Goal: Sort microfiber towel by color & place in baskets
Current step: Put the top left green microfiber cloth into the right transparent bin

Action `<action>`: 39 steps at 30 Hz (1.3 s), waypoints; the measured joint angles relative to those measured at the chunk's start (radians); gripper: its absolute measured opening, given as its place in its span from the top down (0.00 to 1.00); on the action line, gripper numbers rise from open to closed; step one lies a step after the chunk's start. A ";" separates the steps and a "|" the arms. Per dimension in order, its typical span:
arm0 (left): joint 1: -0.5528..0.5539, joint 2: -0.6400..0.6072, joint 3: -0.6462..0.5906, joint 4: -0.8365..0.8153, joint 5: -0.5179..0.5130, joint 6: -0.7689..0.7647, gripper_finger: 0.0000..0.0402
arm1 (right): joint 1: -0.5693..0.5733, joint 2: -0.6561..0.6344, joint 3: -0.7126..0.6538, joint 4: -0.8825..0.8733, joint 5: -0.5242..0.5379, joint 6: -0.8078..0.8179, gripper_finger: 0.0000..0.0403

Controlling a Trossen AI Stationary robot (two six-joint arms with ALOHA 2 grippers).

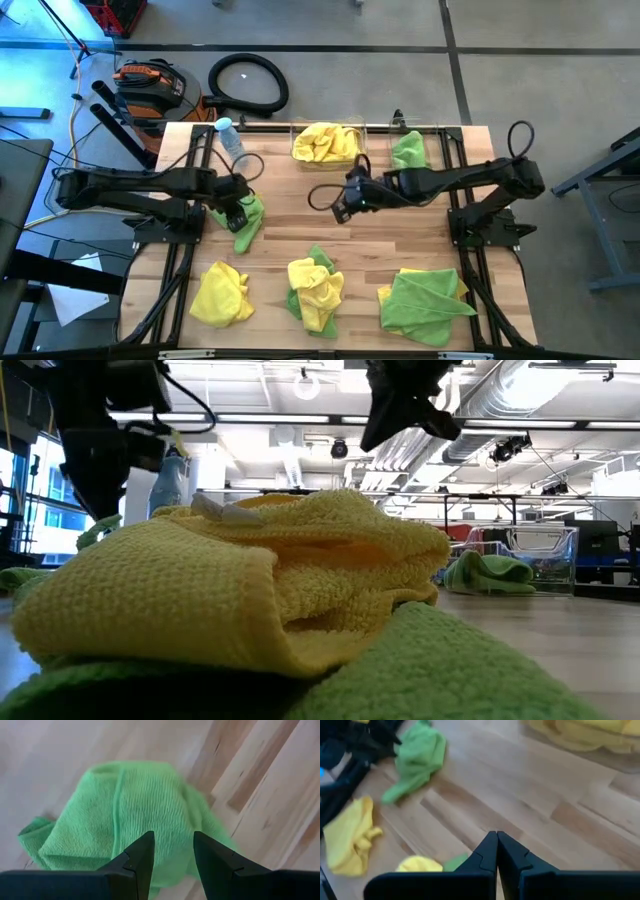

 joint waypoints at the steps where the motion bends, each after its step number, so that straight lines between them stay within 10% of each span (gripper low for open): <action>1: -0.006 0.022 0.000 0.000 0.000 0.011 0.69 | 0.011 -0.002 -0.006 -0.005 -0.001 -0.001 1.00; 12: -0.043 0.260 0.000 0.010 -0.024 0.003 0.78 | 0.122 -0.010 -0.115 -0.018 -0.029 -0.097 1.00; 20: -0.071 0.301 0.029 0.065 0.000 -0.116 0.99 | 0.159 -0.140 -0.450 0.399 -0.128 -0.100 1.00; 26: -0.088 0.295 0.193 0.059 -0.026 -0.136 1.00 | 0.115 -0.371 -0.698 0.664 -0.067 -0.226 1.00; 39: -0.087 0.437 0.668 0.048 -0.175 -0.127 1.00 | -0.102 -0.647 -0.785 0.563 -0.017 -0.458 0.92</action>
